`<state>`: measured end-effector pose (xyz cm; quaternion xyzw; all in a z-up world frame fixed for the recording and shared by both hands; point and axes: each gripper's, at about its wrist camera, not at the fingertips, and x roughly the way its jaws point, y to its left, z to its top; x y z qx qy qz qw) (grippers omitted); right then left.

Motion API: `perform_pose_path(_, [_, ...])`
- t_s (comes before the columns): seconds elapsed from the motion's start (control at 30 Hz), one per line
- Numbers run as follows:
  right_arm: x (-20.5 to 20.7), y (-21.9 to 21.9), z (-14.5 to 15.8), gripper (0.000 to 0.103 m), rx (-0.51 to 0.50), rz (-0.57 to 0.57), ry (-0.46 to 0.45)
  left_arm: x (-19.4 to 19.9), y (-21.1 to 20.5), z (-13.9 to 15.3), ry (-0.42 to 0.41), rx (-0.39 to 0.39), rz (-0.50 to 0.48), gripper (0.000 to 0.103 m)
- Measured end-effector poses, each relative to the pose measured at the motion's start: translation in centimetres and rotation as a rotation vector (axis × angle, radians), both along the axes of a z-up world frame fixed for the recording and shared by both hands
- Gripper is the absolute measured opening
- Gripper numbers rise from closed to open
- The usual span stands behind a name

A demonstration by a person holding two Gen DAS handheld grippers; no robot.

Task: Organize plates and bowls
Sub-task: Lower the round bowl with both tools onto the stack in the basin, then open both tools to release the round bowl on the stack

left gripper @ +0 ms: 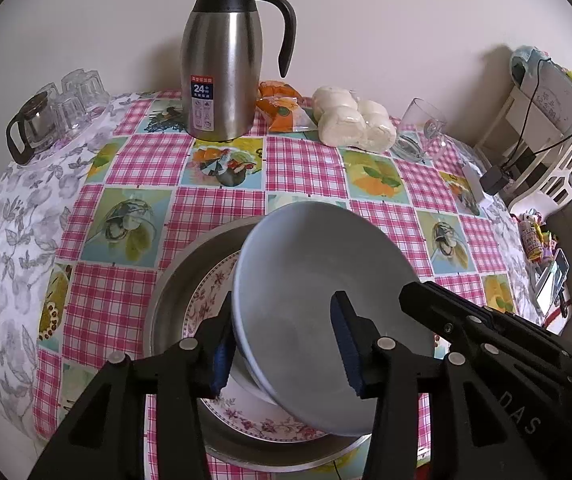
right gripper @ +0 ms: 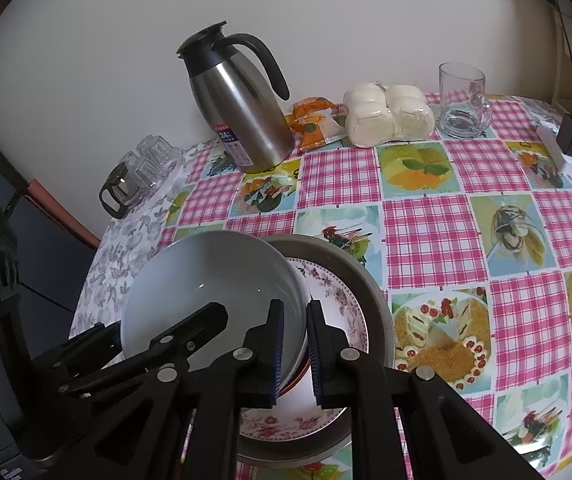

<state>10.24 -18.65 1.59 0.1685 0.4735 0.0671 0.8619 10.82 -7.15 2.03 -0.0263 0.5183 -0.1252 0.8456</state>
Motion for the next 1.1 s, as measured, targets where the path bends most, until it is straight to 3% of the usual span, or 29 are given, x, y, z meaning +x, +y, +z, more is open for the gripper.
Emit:
perform_pose_path(0.4, [-0.2, -0.1, 0.0, 0.014, 0.001, 0.001, 0.000, -0.3, 0.3, 0.6, 0.012, -0.020, 0.009, 0.049])
perform_pose_path(0.47, [-0.1, 0.0, 0.0, 0.014, -0.003, 0.004, 0.001, -0.4, 0.4, 0.9, 0.002, -0.015, 0.010, 0.052])
perform_pose_path(0.53, [-0.1, 0.1, -0.1, 0.014, -0.006, 0.007, 0.006, -0.5, 0.6, 1.3, -0.018, 0.009, 0.025, 0.063])
perform_pose_path(0.97, [-0.3, 0.7, -0.4, 0.014, -0.044, 0.029, 0.012, -1.0, 1.9, 2.7, -0.064, -0.045, 0.033, 0.067])
perform_pose_path(1.03, [-0.4, 0.7, -0.4, 0.016, -0.052, 0.029, 0.012, -1.1, 2.4, 2.9, -0.069, -0.039, 0.058, 0.074])
perform_pose_path(1.1, [-0.5, 0.6, -0.4, 0.030, -0.082, 0.024, 0.017, -1.1, 2.8, 2.9, -0.076, -0.027, 0.079, 0.087])
